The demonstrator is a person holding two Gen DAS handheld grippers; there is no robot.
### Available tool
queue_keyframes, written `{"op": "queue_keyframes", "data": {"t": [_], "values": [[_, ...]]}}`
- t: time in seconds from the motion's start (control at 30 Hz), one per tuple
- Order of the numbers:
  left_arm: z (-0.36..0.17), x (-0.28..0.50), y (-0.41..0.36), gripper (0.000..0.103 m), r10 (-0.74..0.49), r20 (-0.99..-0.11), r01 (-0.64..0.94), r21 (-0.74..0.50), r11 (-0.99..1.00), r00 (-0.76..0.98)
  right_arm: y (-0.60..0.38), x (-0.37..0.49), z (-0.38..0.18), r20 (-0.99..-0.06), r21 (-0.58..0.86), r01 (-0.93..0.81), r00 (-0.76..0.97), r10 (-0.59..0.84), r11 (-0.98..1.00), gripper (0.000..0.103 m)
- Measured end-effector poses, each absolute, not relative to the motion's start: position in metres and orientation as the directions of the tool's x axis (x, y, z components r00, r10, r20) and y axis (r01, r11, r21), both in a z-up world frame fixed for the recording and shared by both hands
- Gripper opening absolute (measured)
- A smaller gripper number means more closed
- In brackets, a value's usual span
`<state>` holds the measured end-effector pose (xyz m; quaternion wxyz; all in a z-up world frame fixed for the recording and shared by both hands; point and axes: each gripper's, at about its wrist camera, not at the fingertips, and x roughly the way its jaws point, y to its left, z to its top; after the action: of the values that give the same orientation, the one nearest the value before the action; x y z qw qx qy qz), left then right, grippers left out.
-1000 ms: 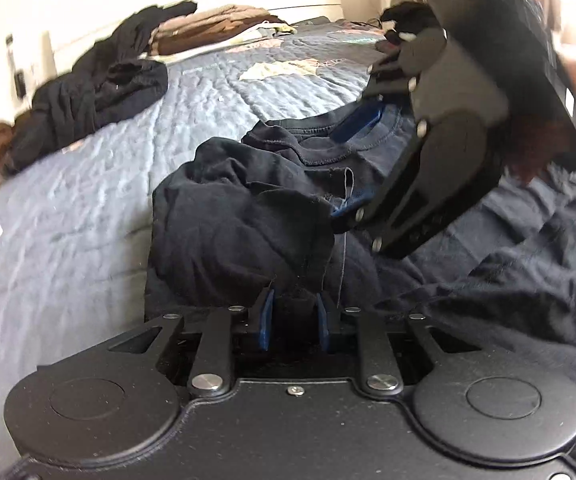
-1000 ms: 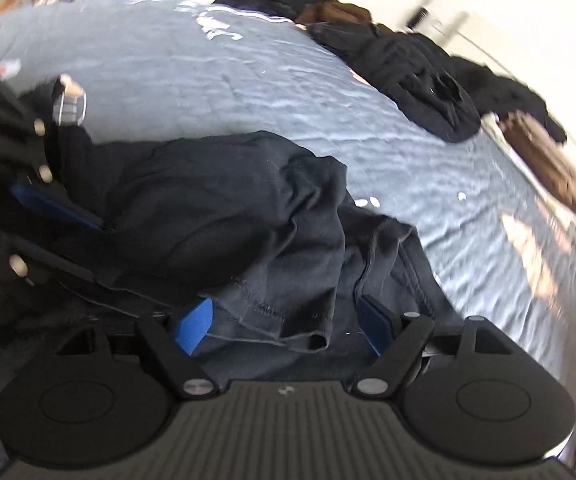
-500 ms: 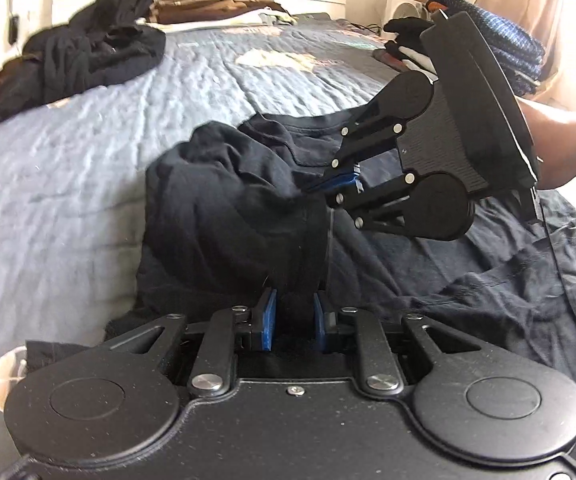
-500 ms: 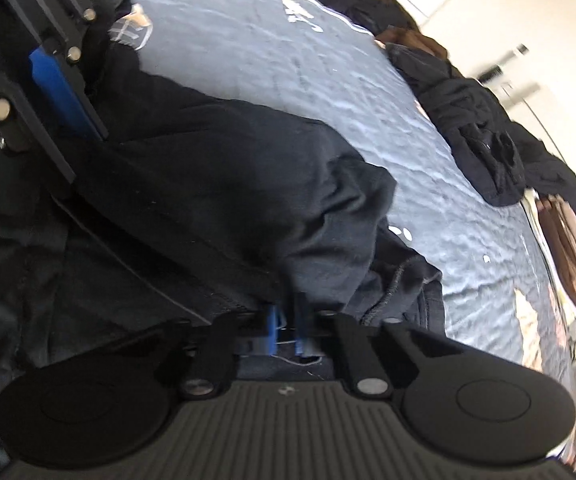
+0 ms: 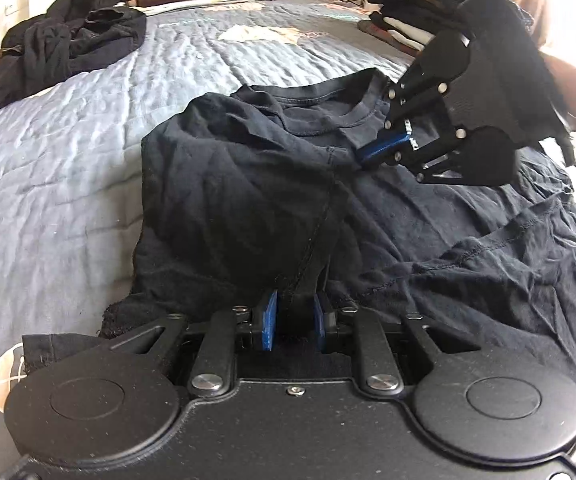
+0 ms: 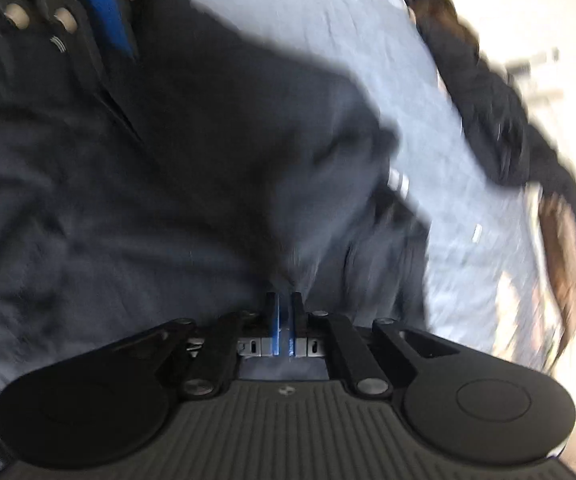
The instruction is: Fold clothes
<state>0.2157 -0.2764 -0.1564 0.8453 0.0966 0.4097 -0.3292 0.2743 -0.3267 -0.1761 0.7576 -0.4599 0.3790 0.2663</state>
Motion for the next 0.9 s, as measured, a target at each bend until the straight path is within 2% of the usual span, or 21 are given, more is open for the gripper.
{"op": "queue_keyframes", "data": {"t": [0.1, 0.17, 0.23, 0.3, 0.33, 0.47, 0.67, 0.77, 0.9], "values": [[-0.142, 0.218, -0.265, 0.034, -0.562, -0.701, 0.642, -0.193, 0.743, 0.44, -0.35, 0.286, -0.155, -0.828, -0.341, -0.655, 0.549, 0.115, 0.674, 0.008], [-0.135, 0.218, -0.261, 0.065, -0.578, -0.668, 0.633, -0.203, 0.747, 0.468, -0.369, 0.278, -0.134, -0.795, -0.259, -0.565, 0.585, 0.159, 0.784, 0.019], [-0.133, 0.218, -0.257, 0.069, -0.59, -0.639, 0.626, -0.211, 0.751, 0.493, -0.389, 0.268, -0.111, -0.753, -0.158, -0.465, 0.628, 0.199, 0.871, 0.051], [-0.131, 0.217, -0.256, 0.069, -0.606, -0.618, 0.621, -0.232, 0.749, 0.501, -0.409, 0.258, -0.089, -0.704, -0.045, -0.361, 0.673, 0.227, 0.932, 0.064], [-0.13, 0.217, -0.256, 0.069, -0.611, -0.608, 0.618, -0.237, 0.749, 0.508, -0.423, 0.25, -0.079, -0.682, 0.012, -0.3, 0.695, 0.228, 0.954, 0.067], [-0.129, 0.212, -0.26, 0.069, -0.619, -0.583, 0.621, -0.233, 0.749, 0.527, -0.495, 0.199, -0.061, -0.618, 0.246, -0.02, 0.767, 0.173, 0.969, 0.073], [-0.127, 0.204, -0.268, 0.07, -0.643, -0.548, 0.641, -0.234, 0.731, 0.534, -0.599, 0.099, -0.095, -0.631, 0.442, 0.332, 0.775, 0.025, 0.833, 0.076], [-0.127, 0.196, -0.272, 0.071, -0.664, -0.521, 0.657, -0.236, 0.716, 0.536, -0.629, 0.068, -0.122, -0.689, 0.422, 0.454, 0.723, -0.048, 0.784, 0.076], [-0.127, 0.191, -0.282, 0.071, -0.681, -0.517, 0.68, -0.234, 0.695, 0.518, -0.649, 0.05, -0.157, -0.75, 0.491, 0.55, 0.661, 0.007, 0.676, 0.076]]}}
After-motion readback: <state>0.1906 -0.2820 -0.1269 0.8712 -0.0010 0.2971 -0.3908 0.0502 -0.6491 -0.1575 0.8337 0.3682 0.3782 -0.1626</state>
